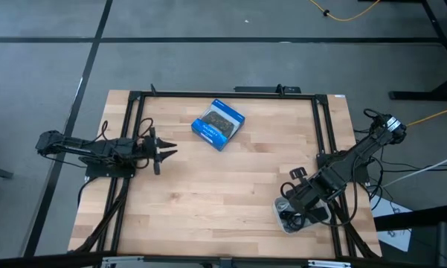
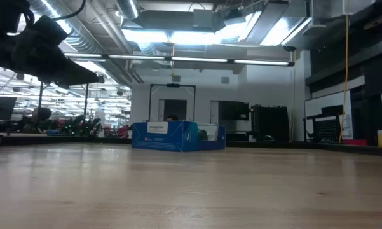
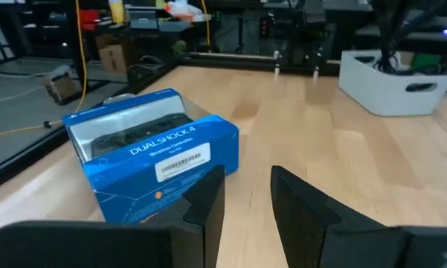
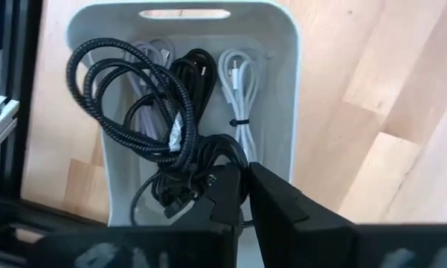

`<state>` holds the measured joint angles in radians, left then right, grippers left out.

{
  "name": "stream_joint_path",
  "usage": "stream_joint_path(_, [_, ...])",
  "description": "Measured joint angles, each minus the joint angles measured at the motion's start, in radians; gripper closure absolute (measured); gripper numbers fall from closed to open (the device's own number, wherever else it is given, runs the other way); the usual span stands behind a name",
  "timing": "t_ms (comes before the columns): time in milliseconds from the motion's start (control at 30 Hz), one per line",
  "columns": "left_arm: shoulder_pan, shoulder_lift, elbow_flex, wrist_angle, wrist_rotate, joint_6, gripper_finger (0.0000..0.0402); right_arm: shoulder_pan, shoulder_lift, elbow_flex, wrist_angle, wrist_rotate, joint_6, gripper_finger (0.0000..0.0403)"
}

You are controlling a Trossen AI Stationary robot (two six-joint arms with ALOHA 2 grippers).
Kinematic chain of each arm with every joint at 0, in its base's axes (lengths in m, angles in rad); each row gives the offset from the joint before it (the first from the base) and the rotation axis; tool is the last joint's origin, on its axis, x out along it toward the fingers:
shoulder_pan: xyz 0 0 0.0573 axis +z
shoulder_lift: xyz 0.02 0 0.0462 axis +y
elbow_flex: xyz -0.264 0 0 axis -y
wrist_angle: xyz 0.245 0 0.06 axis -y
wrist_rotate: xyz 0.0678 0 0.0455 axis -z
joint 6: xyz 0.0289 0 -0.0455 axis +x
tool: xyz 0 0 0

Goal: Pick and place USB-C Cables
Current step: Put the black charger cable into the gray bin

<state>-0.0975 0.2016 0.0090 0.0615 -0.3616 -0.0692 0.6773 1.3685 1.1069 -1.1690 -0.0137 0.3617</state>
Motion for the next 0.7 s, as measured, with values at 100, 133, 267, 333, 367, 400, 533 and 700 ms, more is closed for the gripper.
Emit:
stream_joint_path(100, [0.000, 0.001, 0.000, -0.001, 0.007, 0.000, 0.0299, 0.000, 0.000, 0.000, 0.000, -0.014, -0.001, 0.0369])
stream_joint_path(133, [0.000, 0.001, 0.000, -0.001, 0.009, 0.000, 0.0299, 0.000, 0.000, 0.000, 0.000, -0.014, -0.001, 0.0369])
stream_joint_path(267, [0.000, 0.001, 0.000, -0.001, 0.009, 0.001, 0.0299, 0.000, 0.000, 0.000, 0.001, -0.014, -0.001, 0.0369])
stream_joint_path(333, [0.000, 0.001, 0.000, -0.001, 0.009, 0.000, 0.0299, 0.000, 0.000, 0.000, 0.011, -0.013, -0.001, 0.0369])
stream_joint_path(367, [0.000, 0.001, 0.000, -0.001, 0.009, 0.001, 0.0299, 0.000, 0.000, 0.000, 0.017, -0.012, -0.004, 0.0369])
stream_joint_path(400, [0.000, 0.001, 0.000, -0.001, 0.009, 0.001, 0.0299, 0.000, 0.000, 0.000, 0.024, -0.008, -0.005, 0.0369])
stream_joint_path(533, [0.000, 0.001, 0.000, -0.001, 0.010, 0.001, 0.0299, 0.000, 0.000, 0.000, 0.037, -0.007, 0.000, 0.0369])
stream_joint_path(700, [0.000, 0.001, 0.000, -0.001, 0.011, 0.001, 0.0299, 0.000, 0.000, 0.000, 0.033, -0.006, -0.001, 0.0369])
